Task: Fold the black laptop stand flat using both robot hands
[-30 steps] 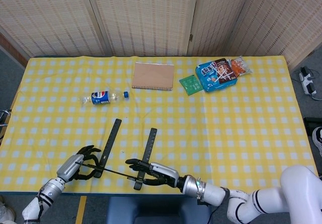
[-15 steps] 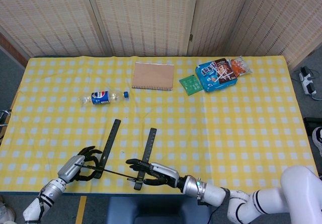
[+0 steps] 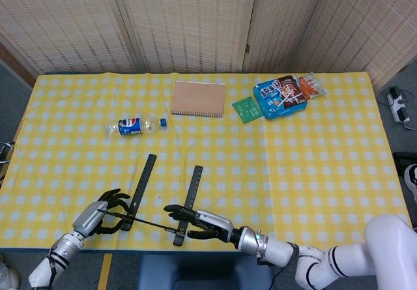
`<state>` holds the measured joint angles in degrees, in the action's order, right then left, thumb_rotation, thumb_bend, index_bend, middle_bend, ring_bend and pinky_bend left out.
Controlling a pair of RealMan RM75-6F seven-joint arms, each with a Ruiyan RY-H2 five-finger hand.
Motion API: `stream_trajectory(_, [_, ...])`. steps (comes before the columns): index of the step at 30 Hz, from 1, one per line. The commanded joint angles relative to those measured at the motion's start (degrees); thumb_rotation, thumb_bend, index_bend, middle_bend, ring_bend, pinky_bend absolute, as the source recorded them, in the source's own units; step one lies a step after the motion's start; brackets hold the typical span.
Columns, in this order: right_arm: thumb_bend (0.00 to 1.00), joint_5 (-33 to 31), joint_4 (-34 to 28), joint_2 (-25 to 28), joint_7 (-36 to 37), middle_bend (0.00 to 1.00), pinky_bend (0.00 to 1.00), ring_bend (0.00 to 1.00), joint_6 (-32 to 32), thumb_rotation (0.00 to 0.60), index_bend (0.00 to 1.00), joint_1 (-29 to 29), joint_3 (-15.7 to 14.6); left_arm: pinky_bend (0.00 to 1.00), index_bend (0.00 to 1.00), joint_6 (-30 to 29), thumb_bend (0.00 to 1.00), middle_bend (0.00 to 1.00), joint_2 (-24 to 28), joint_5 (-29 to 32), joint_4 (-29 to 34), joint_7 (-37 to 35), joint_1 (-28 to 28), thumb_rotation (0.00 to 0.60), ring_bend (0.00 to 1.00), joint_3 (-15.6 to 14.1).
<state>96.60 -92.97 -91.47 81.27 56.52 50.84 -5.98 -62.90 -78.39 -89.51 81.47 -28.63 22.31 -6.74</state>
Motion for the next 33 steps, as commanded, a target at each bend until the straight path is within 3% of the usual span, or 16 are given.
stream_trajectory(1, [0.20,0.06,0.12,-0.02,0.17,0.00,0.00,0.00,0.06,0.231,0.00,-0.01,-0.02,0.00,0.48,-0.38,0.48,0.23,0.01,0.98,0.65,1.58,-0.70,0.600,0.05,0.24])
stream_trajectory(12, [0.20,0.32,0.62,-0.19,0.75,0.00,0.00,0.00,0.29,0.234,0.00,0.02,-0.08,0.00,0.53,-0.82,0.49,0.23,-0.30,3.36,2.72,5.26,-2.06,0.600,0.06,1.26])
stream_trajectory(23, [0.20,0.08,0.65,-0.24,0.54,0.00,0.00,0.00,0.21,0.233,0.00,-0.02,-0.03,0.00,0.51,-0.57,0.49,0.23,-0.69,3.22,3.02,4.68,-2.25,0.600,0.07,1.66])
stream_trajectory(33, [0.20,-0.25,0.85,-0.43,0.37,0.00,0.00,0.01,0.06,0.234,0.00,-0.11,0.11,0.00,0.57,-0.36,0.50,0.25,-1.14,3.18,2.46,4.40,-2.52,0.600,0.08,1.64])
